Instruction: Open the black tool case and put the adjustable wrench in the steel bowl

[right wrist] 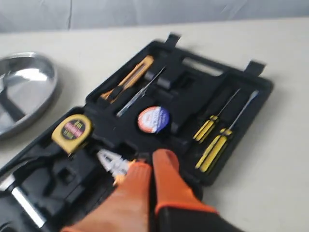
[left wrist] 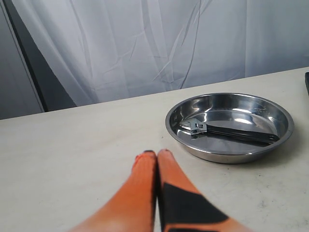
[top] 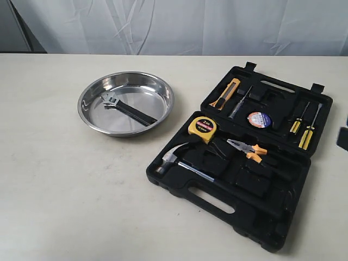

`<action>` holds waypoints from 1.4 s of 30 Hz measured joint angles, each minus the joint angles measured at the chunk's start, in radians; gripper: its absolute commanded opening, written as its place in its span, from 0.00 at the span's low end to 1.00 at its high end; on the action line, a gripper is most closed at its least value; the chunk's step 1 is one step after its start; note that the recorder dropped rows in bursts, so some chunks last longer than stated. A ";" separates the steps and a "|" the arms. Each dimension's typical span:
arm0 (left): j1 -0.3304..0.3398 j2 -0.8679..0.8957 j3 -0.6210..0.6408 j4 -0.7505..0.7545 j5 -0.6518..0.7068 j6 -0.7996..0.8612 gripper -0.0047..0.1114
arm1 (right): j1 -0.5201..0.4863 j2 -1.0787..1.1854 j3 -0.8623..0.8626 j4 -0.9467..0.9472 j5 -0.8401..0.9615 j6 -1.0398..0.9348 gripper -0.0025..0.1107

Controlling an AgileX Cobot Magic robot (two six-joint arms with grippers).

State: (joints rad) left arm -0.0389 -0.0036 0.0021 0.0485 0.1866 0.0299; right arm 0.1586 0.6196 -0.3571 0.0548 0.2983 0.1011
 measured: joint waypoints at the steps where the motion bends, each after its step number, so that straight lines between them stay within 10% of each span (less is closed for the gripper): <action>1: 0.000 0.000 0.000 0.000 0.000 0.000 0.04 | -0.030 -0.052 0.051 0.000 -0.058 -0.004 0.01; 9: 0.000 0.000 0.000 0.000 0.000 0.000 0.04 | -0.139 -0.344 0.347 0.000 -0.237 -0.014 0.01; 42: 0.000 0.000 0.000 0.000 0.000 0.000 0.04 | -0.143 -0.362 0.356 0.004 -0.211 -0.016 0.01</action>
State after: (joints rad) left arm -0.0389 -0.0036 0.0021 0.0485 0.1866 0.0299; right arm 0.0154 0.2572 -0.0012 0.0587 0.0870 0.0854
